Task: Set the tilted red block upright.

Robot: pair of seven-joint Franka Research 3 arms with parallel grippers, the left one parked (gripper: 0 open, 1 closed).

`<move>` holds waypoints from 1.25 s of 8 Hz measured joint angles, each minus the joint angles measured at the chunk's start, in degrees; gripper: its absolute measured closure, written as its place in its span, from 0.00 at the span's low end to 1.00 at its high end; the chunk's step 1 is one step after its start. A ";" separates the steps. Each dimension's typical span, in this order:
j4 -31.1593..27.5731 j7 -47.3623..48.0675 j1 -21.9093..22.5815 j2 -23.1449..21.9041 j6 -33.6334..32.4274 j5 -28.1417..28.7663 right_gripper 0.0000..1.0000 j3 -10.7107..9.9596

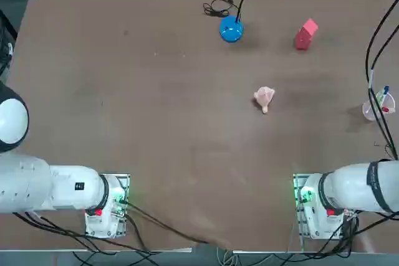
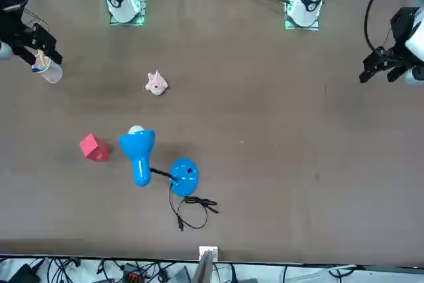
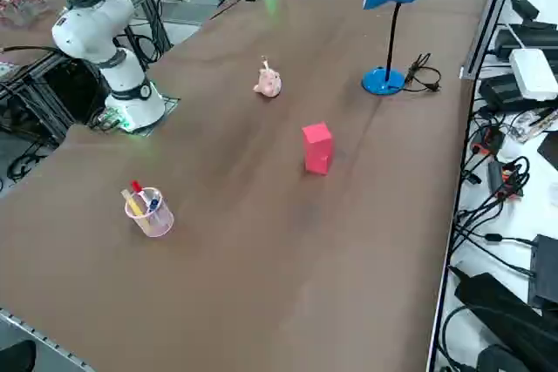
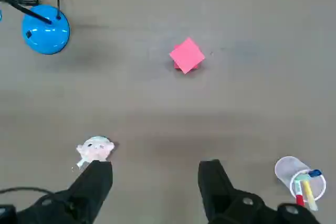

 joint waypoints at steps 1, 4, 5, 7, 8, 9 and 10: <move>0.00 0.00 0.00 0.00 -0.04 0.01 0.00 -0.03; 0.13 0.00 0.08 0.82 0.02 0.01 0.00 0.00; 0.49 0.00 0.08 2.30 0.16 0.01 0.00 0.00; 1.21 -0.49 0.01 7.31 3.56 0.00 0.00 -0.03; 1.42 -3.43 -0.02 10.21 6.48 -0.03 0.00 -0.04; 1.56 -9.25 -0.03 12.89 8.43 -0.06 0.00 -0.06; 1.56 -15.25 -0.05 15.31 10.66 -0.07 0.00 -0.08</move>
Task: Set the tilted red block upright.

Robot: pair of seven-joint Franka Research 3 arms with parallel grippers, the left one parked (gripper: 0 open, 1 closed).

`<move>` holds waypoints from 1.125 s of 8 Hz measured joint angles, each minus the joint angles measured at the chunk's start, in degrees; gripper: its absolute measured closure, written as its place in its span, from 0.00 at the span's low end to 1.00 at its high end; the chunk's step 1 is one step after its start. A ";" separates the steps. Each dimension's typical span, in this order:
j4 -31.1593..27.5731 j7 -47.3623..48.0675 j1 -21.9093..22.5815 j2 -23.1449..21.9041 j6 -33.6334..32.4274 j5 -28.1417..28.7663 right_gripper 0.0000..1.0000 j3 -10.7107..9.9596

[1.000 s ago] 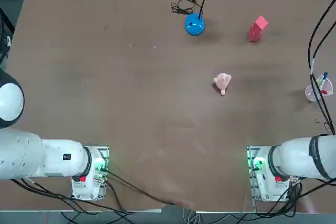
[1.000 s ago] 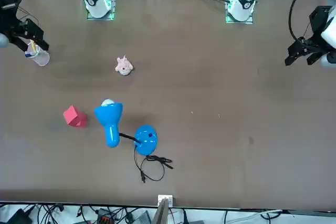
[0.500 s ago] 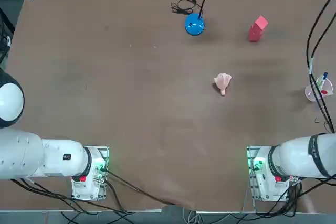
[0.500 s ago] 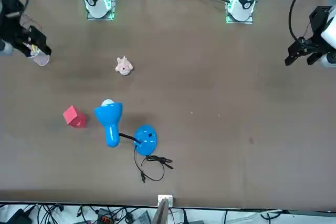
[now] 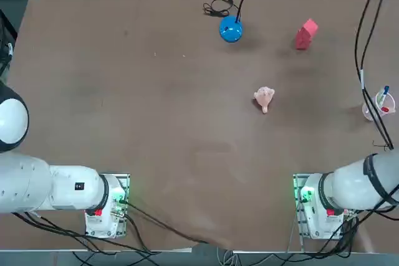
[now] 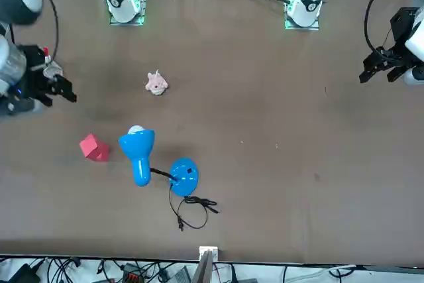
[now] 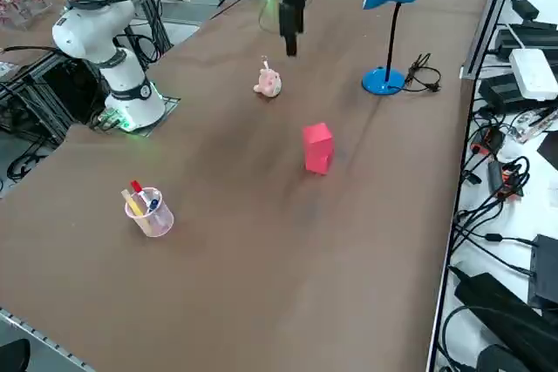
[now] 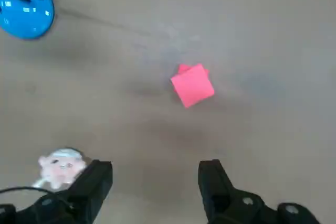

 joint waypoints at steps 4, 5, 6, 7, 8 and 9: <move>0.21 -12.50 0.22 6.62 8.48 -0.01 0.00 0.18; 0.24 -16.00 0.09 8.20 10.11 -0.01 0.00 0.16; 0.27 -18.76 -0.08 9.77 11.46 -0.01 0.00 0.04; 0.30 -20.94 -0.43 11.22 12.04 -0.02 0.00 -0.02; 0.31 -23.30 -0.92 12.50 12.53 -0.04 0.00 -0.11; 0.30 -26.34 -1.47 13.70 13.74 -0.08 0.00 -0.19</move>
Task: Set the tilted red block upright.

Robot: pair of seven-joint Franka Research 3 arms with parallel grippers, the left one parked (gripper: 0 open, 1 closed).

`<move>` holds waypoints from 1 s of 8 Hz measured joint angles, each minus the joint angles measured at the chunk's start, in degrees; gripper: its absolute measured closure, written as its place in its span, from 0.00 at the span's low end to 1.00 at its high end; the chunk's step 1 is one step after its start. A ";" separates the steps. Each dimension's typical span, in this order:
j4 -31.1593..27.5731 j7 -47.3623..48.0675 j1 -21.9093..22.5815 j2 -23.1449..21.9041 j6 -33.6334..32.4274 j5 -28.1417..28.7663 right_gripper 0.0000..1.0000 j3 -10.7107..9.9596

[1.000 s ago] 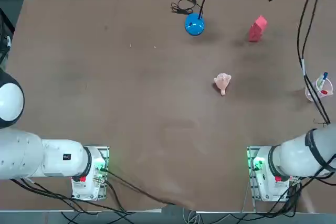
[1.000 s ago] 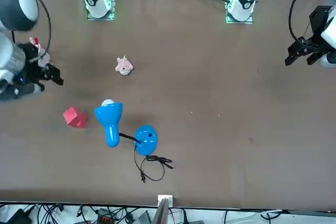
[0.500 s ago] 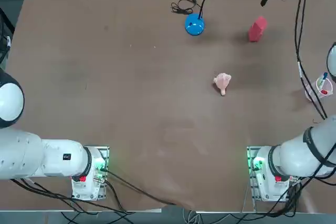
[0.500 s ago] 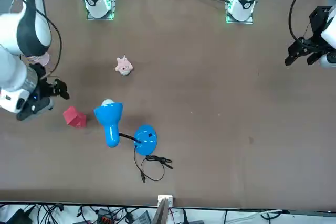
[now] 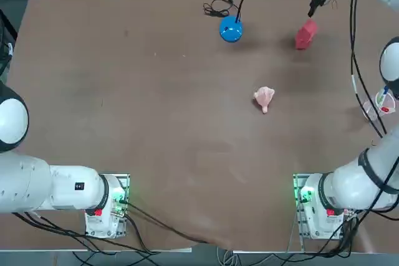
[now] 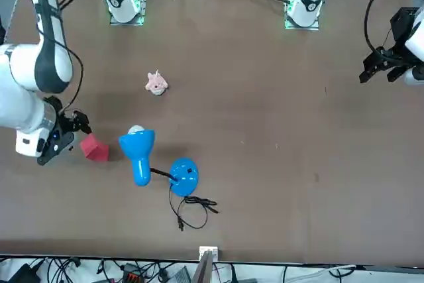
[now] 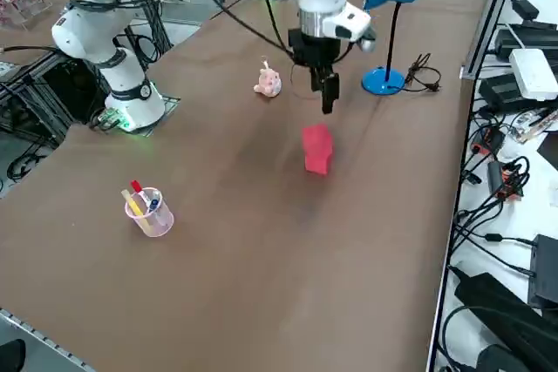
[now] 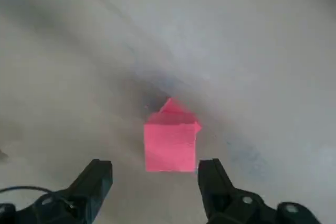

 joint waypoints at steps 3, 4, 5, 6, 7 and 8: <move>-0.39 -6.08 -1.34 2.76 3.59 0.00 0.00 -0.05; -0.60 -6.06 -1.29 3.15 4.07 0.01 0.00 -0.02; -0.80 -5.20 -1.22 3.40 4.26 0.01 0.00 0.03; -1.11 -4.04 -1.16 3.65 4.69 0.01 0.00 0.04; -1.74 -3.51 -1.06 3.87 5.73 0.01 0.00 0.05; -2.75 -3.39 -1.04 4.00 7.42 0.01 0.00 0.05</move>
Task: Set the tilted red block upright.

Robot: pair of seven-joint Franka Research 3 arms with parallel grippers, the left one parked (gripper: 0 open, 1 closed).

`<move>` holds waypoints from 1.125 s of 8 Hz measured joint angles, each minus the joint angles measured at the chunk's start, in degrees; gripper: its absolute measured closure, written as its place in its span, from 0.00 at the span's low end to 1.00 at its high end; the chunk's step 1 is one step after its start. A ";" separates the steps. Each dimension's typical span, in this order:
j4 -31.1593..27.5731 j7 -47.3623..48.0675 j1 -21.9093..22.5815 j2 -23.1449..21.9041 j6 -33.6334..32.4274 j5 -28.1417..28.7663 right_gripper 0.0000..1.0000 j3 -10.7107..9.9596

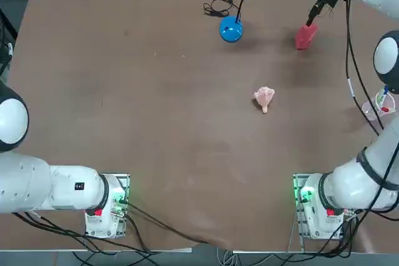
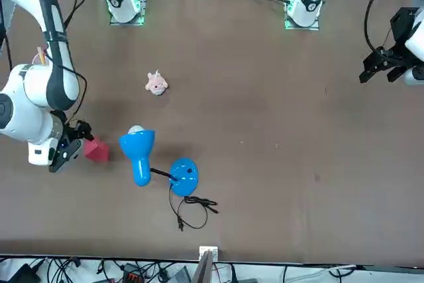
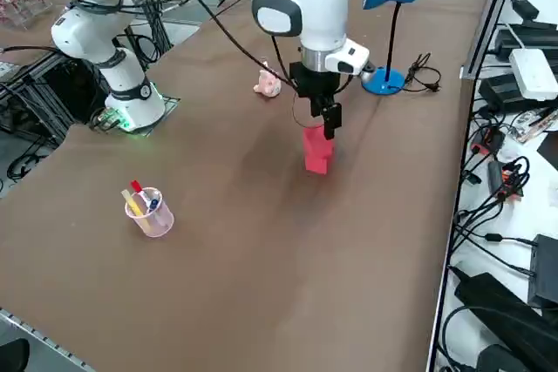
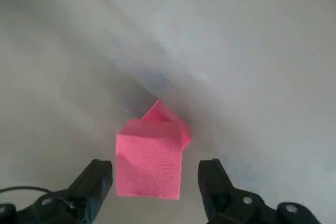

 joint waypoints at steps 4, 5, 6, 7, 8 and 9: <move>-2.52 0.26 0.06 0.13 2.85 0.00 0.00 0.01; -2.57 0.79 0.07 0.12 2.86 0.00 0.00 0.02; -2.74 1.44 0.14 0.13 2.86 0.00 0.00 0.05; -2.97 1.74 0.22 0.13 2.91 0.00 0.00 0.09; -3.07 1.83 0.26 0.15 2.93 0.00 0.00 0.12; -3.09 1.87 0.25 0.22 2.94 0.00 0.00 0.12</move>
